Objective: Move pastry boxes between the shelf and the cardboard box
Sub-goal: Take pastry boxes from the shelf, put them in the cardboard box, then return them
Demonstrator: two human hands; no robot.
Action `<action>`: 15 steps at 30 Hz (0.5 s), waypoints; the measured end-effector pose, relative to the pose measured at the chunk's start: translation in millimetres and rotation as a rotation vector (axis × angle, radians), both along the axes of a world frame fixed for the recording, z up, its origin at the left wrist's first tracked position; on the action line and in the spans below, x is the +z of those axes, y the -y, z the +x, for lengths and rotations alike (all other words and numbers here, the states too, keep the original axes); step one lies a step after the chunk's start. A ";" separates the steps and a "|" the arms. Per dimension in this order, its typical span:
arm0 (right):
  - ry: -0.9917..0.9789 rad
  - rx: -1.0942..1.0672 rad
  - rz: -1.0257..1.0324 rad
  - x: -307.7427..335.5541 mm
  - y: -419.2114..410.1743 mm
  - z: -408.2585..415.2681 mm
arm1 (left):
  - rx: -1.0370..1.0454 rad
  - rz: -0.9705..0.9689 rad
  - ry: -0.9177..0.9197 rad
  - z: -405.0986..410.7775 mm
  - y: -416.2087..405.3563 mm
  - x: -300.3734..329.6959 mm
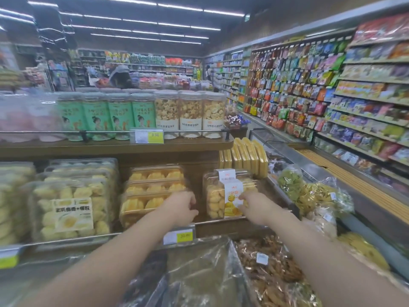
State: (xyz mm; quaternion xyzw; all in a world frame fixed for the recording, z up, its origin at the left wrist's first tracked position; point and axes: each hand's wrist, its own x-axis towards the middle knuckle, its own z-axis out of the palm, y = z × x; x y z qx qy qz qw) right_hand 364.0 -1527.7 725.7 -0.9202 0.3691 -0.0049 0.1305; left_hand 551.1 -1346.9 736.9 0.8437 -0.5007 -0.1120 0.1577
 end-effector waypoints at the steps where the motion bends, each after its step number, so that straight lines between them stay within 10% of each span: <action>1: -0.008 0.012 -0.007 2.5 -15.4 -1.5 | 0.011 0.009 0.011 3.5 -16.3 1.1; 15: 0.004 -0.072 -0.045 36.6 -242.2 -34.5 | 0.006 -0.028 0.102 35.3 -254.0 24.2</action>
